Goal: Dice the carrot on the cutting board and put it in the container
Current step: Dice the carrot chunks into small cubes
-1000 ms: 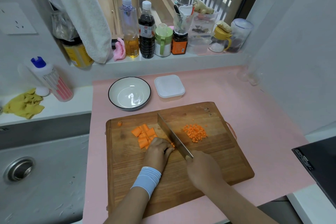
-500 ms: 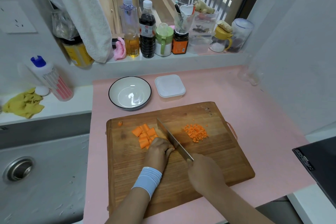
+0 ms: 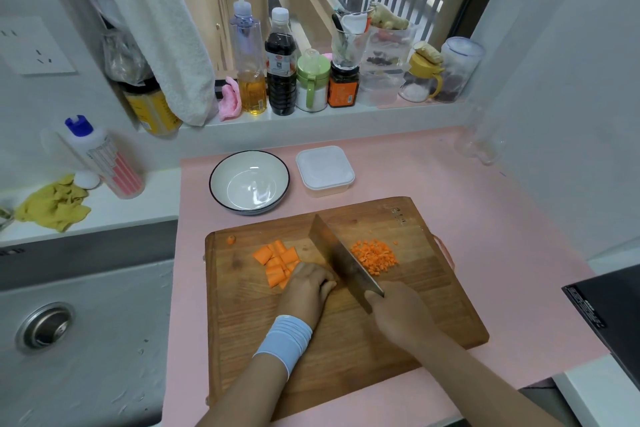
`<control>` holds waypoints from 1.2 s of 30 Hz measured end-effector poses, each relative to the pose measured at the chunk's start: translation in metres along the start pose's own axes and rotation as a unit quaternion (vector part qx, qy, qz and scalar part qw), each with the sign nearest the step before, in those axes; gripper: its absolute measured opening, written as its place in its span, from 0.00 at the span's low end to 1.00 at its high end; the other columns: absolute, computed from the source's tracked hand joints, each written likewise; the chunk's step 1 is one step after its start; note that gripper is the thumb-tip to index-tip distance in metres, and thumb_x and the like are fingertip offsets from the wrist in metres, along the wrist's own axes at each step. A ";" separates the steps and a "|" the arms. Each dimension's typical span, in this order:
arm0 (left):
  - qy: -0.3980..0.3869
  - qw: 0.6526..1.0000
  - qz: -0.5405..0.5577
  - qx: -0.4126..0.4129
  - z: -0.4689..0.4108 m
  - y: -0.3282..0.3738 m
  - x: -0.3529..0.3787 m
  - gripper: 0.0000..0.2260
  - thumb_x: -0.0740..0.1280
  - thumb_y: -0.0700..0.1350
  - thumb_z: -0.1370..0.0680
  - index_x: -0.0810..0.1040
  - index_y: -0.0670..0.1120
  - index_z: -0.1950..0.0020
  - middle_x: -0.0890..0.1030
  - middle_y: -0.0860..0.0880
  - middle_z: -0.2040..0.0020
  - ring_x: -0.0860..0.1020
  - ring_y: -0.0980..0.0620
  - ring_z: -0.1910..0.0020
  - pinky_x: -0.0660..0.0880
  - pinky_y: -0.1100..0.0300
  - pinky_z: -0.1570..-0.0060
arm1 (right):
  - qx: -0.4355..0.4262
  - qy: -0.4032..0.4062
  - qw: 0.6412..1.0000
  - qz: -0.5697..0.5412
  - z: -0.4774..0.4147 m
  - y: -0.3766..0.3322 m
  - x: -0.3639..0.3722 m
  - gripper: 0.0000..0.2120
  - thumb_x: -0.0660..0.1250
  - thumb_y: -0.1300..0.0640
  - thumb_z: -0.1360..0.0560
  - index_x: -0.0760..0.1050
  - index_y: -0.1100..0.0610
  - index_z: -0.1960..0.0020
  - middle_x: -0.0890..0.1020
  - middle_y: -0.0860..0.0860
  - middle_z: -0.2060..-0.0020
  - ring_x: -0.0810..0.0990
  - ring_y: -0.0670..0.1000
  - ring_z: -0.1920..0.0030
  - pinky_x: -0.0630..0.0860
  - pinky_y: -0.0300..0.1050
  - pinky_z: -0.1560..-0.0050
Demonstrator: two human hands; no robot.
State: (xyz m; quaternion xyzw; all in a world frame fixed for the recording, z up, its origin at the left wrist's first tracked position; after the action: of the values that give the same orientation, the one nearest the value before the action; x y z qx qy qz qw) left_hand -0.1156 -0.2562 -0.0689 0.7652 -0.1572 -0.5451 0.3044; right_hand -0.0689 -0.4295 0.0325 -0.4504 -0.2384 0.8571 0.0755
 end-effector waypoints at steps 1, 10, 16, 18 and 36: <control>-0.010 1.000 -0.004 -0.007 -0.003 0.003 0.001 0.03 0.72 0.43 0.25 0.80 0.49 0.58 0.78 0.53 0.58 0.70 0.56 0.53 0.63 0.69 0.52 | 0.004 0.008 1.000 0.000 -0.002 0.004 -0.005 0.15 0.58 0.48 0.17 0.77 0.50 0.58 0.81 0.48 0.63 0.80 0.48 0.61 0.75 0.45 0.60; -0.104 0.975 0.073 -0.182 -0.045 0.062 0.019 0.05 0.72 0.44 0.26 0.76 0.48 0.60 0.79 0.52 0.61 0.77 0.53 0.60 0.74 0.61 0.55 | -0.009 0.057 0.998 0.001 -0.015 0.029 -0.044 0.10 0.58 0.47 0.17 0.74 0.49 0.52 0.79 0.45 0.60 0.79 0.45 0.59 0.75 0.43 0.58; 0.088 0.951 0.115 -0.273 -0.052 0.063 -0.006 0.06 0.63 0.41 0.21 0.74 0.48 0.58 0.77 0.53 0.63 0.75 0.51 0.61 0.67 0.61 0.58 | -0.073 0.101 0.988 0.092 -0.020 0.048 -0.064 0.11 0.58 0.48 0.18 0.78 0.48 0.52 0.76 0.42 0.63 0.80 0.49 0.57 0.73 0.40 0.62; 0.211 0.917 0.153 -0.303 -0.053 0.060 -0.025 0.05 0.63 0.40 0.22 0.73 0.46 0.58 0.76 0.49 0.63 0.73 0.47 0.60 0.64 0.60 0.58 | -0.115 0.126 0.976 0.133 -0.023 0.055 -0.071 0.12 0.58 0.50 0.18 0.80 0.47 0.47 0.78 0.43 0.63 0.77 0.46 0.60 0.66 0.36 0.67; -0.223 0.938 0.012 -0.264 -0.091 0.126 -0.004 0.18 0.58 0.36 0.25 0.82 0.56 0.52 0.82 0.54 0.46 0.77 0.55 0.52 0.71 0.66 0.48 | -0.331 0.065 0.899 0.281 -0.040 0.067 -0.099 0.14 0.61 0.63 0.24 0.78 0.48 0.45 0.82 0.48 0.56 0.79 0.53 0.57 0.76 0.45 0.60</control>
State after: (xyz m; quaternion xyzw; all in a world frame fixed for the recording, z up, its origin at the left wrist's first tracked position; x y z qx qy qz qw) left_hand -0.0211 -0.3240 0.0341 0.5142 -0.0800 -0.7200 0.4592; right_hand 0.0266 -0.5088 0.0544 -0.5522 -0.3664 0.6834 -0.3063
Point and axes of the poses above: each hand's wrist, its own z-axis away from the middle knuckle, its own x-axis out of the palm, y = z × x, the point moved 1 cm from there along -z, towards the middle knuckle
